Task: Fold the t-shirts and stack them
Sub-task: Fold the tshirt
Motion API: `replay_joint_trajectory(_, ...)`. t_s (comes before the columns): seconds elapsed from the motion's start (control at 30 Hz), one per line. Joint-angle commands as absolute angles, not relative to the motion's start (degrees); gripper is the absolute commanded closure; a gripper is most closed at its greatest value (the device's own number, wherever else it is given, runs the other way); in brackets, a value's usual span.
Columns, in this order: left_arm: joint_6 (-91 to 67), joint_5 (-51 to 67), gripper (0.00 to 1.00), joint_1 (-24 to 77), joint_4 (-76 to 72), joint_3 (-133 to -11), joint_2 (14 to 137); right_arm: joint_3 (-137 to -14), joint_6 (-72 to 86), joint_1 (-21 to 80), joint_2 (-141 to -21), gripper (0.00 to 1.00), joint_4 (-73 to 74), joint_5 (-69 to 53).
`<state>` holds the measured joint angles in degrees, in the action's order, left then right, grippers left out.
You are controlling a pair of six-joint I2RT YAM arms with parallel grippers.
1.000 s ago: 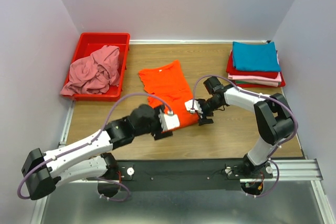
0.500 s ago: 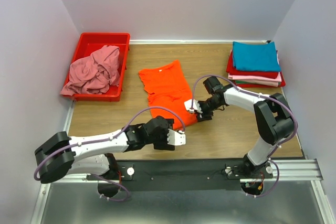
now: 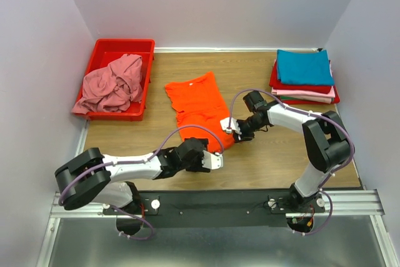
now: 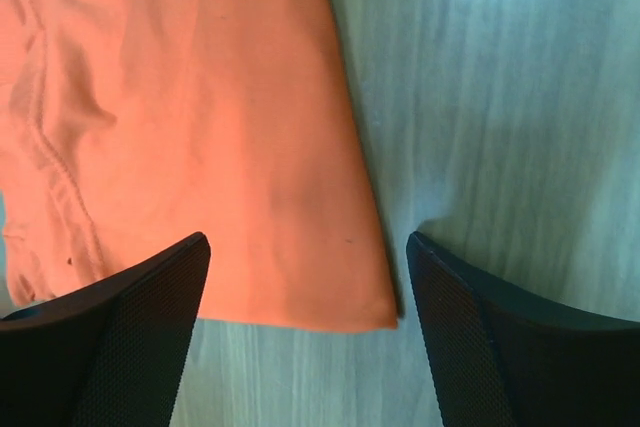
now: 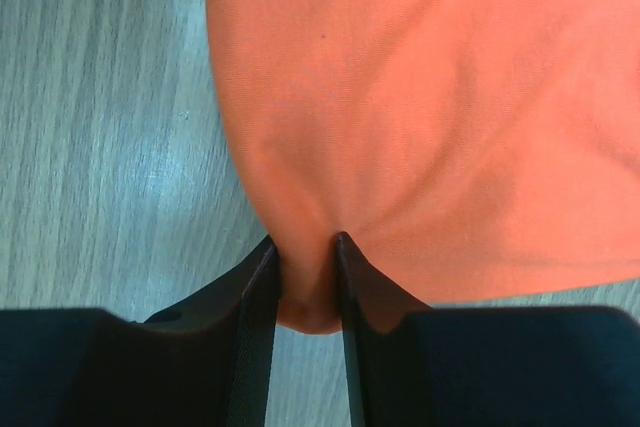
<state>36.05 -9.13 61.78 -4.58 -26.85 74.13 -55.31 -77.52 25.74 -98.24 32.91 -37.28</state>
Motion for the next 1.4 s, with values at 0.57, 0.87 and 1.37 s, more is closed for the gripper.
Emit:
replay_joint_trajectory(0.57,36.4,-4.7,0.86,57.0,-3.4,-30.3,81.0,-53.6,-74.9,22.6,-96.5,0.76,33.2,-41.0)
replay_joint_trajectory(0.87,37.0,3.3,1.0,57.0,4.6,-31.7,69.5,-54.3,-71.6,22.6,-88.3,1.0,36.7,-43.4)
replay_joint_trajectory(1.37,35.0,20.4,1.0,58.0,13.7,-38.6,59.2,-55.4,-67.8,22.6,-69.8,1.0,50.8,-42.3)
